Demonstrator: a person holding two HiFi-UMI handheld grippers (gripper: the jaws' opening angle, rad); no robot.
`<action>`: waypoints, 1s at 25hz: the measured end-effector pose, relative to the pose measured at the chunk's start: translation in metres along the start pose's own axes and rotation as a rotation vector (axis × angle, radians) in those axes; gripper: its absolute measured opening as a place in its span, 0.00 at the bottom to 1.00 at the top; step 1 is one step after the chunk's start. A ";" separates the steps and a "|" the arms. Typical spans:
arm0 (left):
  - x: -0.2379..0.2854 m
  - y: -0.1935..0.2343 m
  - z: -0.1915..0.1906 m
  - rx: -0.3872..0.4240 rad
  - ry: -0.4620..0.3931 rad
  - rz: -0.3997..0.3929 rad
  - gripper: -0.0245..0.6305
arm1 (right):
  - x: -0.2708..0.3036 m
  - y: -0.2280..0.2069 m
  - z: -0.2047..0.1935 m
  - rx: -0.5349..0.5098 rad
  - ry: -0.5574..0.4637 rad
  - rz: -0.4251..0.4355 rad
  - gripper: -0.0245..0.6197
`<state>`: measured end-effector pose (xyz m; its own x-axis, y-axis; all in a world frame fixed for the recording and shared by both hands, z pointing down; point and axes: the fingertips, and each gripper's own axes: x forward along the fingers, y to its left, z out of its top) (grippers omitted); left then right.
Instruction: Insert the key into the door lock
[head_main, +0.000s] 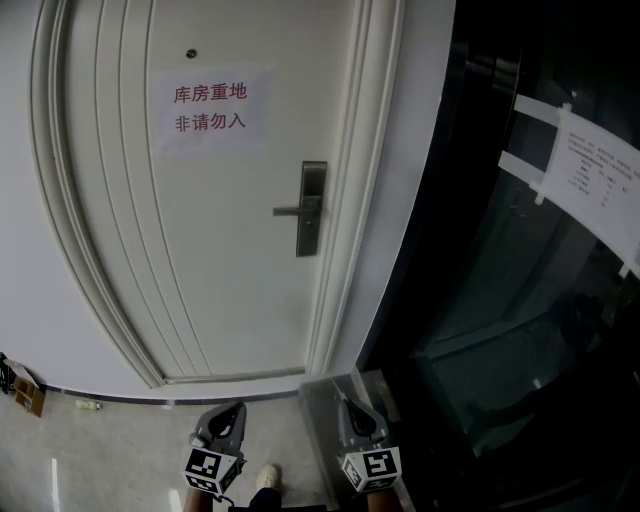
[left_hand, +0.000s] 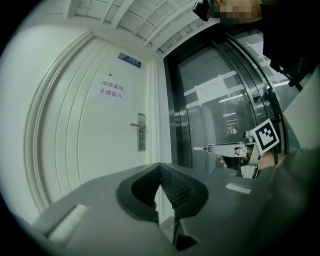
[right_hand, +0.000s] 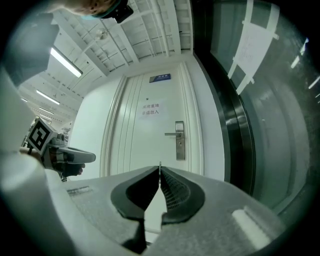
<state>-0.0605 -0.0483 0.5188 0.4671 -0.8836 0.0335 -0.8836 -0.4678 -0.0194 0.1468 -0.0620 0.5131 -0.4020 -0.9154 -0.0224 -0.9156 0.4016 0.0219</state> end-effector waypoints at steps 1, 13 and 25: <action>0.007 0.005 0.001 -0.001 -0.001 -0.006 0.04 | 0.007 -0.002 0.001 -0.002 0.002 -0.007 0.05; 0.078 0.065 0.005 -0.006 0.003 -0.095 0.04 | 0.082 -0.011 0.014 -0.024 -0.006 -0.088 0.05; 0.141 0.124 0.008 0.016 -0.016 -0.164 0.04 | 0.151 -0.020 0.012 -0.050 -0.015 -0.167 0.05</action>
<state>-0.1040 -0.2306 0.5134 0.6054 -0.7956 0.0216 -0.7950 -0.6058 -0.0310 0.1045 -0.2078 0.4972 -0.2452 -0.9684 -0.0446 -0.9680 0.2420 0.0662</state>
